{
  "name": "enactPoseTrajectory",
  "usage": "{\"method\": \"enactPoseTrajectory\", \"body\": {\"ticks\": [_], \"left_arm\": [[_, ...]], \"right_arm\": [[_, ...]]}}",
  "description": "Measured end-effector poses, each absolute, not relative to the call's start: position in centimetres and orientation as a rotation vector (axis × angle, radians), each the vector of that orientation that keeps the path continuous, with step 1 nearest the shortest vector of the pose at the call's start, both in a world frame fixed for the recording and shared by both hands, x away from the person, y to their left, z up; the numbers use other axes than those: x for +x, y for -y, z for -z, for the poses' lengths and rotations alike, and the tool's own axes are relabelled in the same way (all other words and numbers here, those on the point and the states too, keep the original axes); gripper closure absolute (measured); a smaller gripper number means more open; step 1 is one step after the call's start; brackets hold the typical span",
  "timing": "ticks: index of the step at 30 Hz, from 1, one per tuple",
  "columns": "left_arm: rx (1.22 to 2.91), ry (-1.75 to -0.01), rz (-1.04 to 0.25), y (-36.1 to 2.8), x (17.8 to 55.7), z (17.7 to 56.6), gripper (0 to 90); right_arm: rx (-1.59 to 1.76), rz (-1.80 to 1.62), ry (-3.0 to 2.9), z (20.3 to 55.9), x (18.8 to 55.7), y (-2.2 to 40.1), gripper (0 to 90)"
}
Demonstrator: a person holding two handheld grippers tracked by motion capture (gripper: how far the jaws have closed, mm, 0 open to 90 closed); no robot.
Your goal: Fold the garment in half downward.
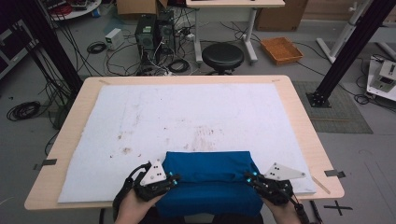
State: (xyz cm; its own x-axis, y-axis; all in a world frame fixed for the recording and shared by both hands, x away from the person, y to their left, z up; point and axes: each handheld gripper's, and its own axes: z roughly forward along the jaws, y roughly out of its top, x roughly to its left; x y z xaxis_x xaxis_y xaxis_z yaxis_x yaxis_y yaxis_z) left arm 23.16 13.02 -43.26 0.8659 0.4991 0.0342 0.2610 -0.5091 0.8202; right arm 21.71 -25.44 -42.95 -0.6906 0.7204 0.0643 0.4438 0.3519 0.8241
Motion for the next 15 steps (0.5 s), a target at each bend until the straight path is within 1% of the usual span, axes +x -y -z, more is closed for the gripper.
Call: {"method": "enactPoseTrajectory", "body": {"ticks": [6,10,11,12,13,14,15], "left_arm": [[2.158,-0.550,-0.315,-13.1,22.3,43.9,83.3],[2.173,-0.549,-0.305,-13.3,22.0,44.0,80.2],[2.171,-0.553,-0.299,-13.4,21.8,44.1,78.6],[2.168,-0.563,-0.293,-13.6,21.7,44.0,75.2],[2.168,-0.563,-0.293,-13.6,21.7,44.0,71.5],[2.159,-0.578,-0.296,-13.6,21.7,43.9,71.5],[2.150,-0.590,-0.298,-13.7,21.9,43.7,65.9]], "right_arm": [[1.021,-1.229,-2.335,43.5,20.9,25.4,87.5],[1.019,-1.222,-2.344,43.7,20.6,25.6,84.8],[1.016,-1.226,-2.351,43.7,20.5,25.6,84.2],[1.017,-1.222,-2.352,43.6,20.3,25.7,82.1],[1.017,-1.222,-2.352,43.6,20.3,25.7,82.1],[1.014,-1.221,-2.347,43.6,20.2,25.8,82.1],[1.026,-1.227,-2.325,43.2,20.4,26.0,78.6]]}}
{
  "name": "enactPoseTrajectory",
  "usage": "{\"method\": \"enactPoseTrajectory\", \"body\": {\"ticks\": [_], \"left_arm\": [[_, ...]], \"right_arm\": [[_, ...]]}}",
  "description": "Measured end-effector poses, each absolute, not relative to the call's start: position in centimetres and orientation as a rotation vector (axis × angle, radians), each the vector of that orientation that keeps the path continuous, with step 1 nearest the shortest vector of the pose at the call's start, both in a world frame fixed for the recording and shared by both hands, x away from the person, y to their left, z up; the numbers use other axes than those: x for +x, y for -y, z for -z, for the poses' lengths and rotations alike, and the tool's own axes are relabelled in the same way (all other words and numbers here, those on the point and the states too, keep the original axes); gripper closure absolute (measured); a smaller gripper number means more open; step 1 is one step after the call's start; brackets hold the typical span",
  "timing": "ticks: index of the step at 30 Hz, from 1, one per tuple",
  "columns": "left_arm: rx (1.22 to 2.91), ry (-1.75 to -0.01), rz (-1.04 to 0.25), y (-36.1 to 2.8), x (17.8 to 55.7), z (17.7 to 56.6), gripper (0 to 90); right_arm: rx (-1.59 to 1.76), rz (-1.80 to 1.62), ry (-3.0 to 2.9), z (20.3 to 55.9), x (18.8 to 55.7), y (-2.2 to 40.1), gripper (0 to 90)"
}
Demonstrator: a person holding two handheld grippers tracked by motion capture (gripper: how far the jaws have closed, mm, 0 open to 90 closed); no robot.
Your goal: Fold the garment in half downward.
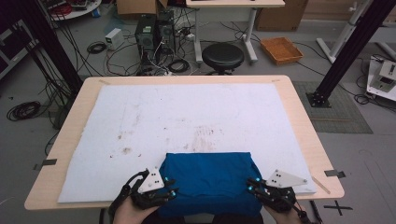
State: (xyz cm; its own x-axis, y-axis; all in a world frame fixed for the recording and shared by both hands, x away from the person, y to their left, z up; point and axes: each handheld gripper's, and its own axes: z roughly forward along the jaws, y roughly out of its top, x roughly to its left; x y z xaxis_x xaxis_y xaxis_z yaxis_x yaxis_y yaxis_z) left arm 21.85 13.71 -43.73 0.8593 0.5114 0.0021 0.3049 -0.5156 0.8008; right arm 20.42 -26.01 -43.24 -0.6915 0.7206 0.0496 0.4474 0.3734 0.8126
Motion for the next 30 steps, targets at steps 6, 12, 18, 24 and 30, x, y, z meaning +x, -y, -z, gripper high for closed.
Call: {"method": "enactPoseTrajectory", "body": {"ticks": [6,12,18,24,30], "left_arm": [[2.035,-0.719,-0.360,-14.5,24.4,42.1,52.3],[1.937,-0.934,-0.362,-15.4,29.1,42.3,50.3],[1.948,-1.065,-0.324,-15.5,31.5,43.9,50.1],[1.960,-1.101,-0.295,-15.4,31.4,45.0,56.8],[1.997,-1.018,-0.307,-14.8,30.8,45.0,81.7]], "right_arm": [[1.143,-1.268,-2.204,42.0,23.5,27.1,70.6],[1.299,-1.292,-2.109,41.8,27.8,27.4,62.7],[1.395,-1.218,-2.152,43.1,30.7,26.5,57.7],[1.419,-1.141,-2.228,44.4,31.6,26.1,68.3],[1.372,-1.129,-2.260,44.6,31.2,25.8,83.7]]}}
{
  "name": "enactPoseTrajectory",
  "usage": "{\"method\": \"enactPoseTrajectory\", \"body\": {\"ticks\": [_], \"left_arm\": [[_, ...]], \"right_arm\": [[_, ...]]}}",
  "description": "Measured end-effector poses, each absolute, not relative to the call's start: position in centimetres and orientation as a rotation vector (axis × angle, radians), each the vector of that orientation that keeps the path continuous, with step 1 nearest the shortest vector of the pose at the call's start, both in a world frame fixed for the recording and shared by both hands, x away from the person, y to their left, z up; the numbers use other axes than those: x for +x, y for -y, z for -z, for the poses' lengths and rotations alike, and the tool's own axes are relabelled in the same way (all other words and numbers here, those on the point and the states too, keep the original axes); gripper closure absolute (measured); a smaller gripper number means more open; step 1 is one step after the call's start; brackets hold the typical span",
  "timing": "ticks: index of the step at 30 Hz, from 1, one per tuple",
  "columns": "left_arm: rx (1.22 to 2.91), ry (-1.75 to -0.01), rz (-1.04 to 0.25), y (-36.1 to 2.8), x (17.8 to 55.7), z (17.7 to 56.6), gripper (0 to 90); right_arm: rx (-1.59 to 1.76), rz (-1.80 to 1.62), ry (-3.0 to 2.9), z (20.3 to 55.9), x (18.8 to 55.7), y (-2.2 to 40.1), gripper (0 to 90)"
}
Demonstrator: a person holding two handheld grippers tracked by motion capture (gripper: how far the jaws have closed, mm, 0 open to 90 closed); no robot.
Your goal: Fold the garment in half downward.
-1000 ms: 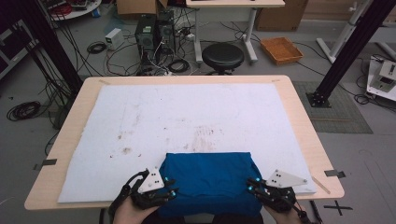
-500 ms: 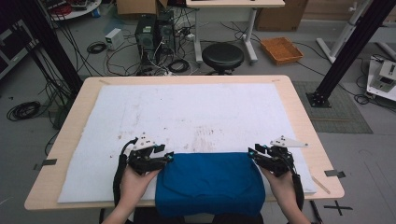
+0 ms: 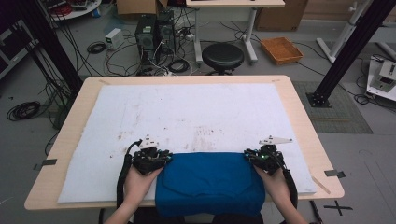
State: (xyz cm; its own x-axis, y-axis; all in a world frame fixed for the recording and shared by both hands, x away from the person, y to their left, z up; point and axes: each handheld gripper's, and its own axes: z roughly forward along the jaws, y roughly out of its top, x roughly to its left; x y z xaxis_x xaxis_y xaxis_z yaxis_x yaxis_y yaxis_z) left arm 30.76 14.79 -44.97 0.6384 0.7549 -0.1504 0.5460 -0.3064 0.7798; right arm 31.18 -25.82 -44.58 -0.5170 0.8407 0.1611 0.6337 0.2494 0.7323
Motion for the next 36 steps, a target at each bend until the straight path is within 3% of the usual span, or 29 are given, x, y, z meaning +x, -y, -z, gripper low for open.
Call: {"method": "enactPoseTrajectory", "body": {"ticks": [9,16,24,36], "left_arm": [[2.015,-0.976,-0.341,-15.2,31.8,44.6,83.7],[2.060,-0.958,-0.451,-15.3,35.9,43.4,83.8],[2.065,-0.990,-0.482,-14.8,41.3,42.0,83.7],[2.109,-0.975,-0.524,-14.0,44.7,42.5,83.4]], "right_arm": [[1.299,-1.138,-2.233,43.6,32.0,25.6,85.2],[1.266,-1.114,-2.193,42.5,35.6,24.3,85.2],[1.284,-1.111,-2.140,41.4,40.3,24.2,85.2],[1.313,-1.072,-2.120,42.2,43.8,24.3,85.0]]}}
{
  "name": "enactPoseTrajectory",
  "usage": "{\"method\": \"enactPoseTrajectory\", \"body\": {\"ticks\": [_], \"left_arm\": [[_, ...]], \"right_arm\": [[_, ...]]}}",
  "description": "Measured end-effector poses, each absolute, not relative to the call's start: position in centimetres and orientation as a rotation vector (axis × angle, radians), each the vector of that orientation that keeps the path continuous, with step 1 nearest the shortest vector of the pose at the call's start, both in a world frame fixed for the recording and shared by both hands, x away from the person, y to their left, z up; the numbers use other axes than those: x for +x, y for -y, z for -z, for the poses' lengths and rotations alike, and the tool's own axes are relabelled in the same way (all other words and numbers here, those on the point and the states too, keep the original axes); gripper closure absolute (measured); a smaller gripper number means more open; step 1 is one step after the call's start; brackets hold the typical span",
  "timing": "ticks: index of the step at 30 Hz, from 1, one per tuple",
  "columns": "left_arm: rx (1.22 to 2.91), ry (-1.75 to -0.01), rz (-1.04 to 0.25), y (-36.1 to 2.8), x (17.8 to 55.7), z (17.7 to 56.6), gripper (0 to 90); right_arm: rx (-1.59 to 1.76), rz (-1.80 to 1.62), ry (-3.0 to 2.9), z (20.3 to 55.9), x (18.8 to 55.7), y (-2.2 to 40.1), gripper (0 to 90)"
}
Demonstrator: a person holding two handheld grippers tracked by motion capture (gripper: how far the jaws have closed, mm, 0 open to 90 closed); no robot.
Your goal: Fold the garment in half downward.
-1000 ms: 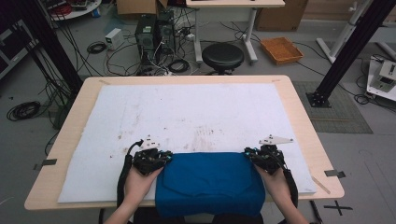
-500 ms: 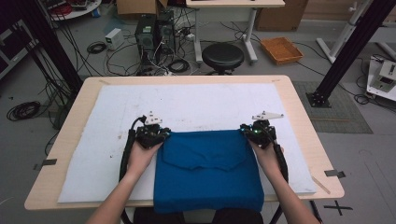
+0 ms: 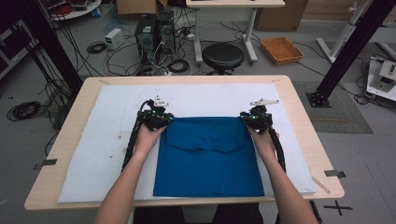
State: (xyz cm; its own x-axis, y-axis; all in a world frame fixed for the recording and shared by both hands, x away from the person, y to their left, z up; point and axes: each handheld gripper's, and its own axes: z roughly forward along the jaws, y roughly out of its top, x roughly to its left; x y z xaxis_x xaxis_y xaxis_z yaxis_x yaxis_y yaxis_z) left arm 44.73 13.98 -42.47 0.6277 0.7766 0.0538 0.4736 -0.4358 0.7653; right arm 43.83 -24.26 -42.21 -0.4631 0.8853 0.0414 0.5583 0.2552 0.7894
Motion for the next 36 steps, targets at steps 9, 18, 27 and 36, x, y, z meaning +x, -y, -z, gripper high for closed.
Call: {"method": "enactPoseTrajectory", "body": {"ticks": [9,18,27,36], "left_arm": [[2.033,-1.064,-0.558,-14.8,43.8,41.8,58.2],[1.931,-1.052,-0.503,-16.0,38.5,41.2,45.6],[2.013,-1.081,-0.436,-15.4,36.3,43.4,50.3],[2.015,-1.147,-0.369,-15.3,37.2,44.4,66.0]], "right_arm": [[1.242,-1.033,-2.123,41.7,43.4,23.9,68.9],[1.216,-1.111,-2.094,40.6,39.8,24.4,51.9],[1.214,-1.141,-2.087,41.3,35.6,25.0,49.9],[1.286,-1.156,-2.097,43.0,35.0,25.5,52.4]]}}
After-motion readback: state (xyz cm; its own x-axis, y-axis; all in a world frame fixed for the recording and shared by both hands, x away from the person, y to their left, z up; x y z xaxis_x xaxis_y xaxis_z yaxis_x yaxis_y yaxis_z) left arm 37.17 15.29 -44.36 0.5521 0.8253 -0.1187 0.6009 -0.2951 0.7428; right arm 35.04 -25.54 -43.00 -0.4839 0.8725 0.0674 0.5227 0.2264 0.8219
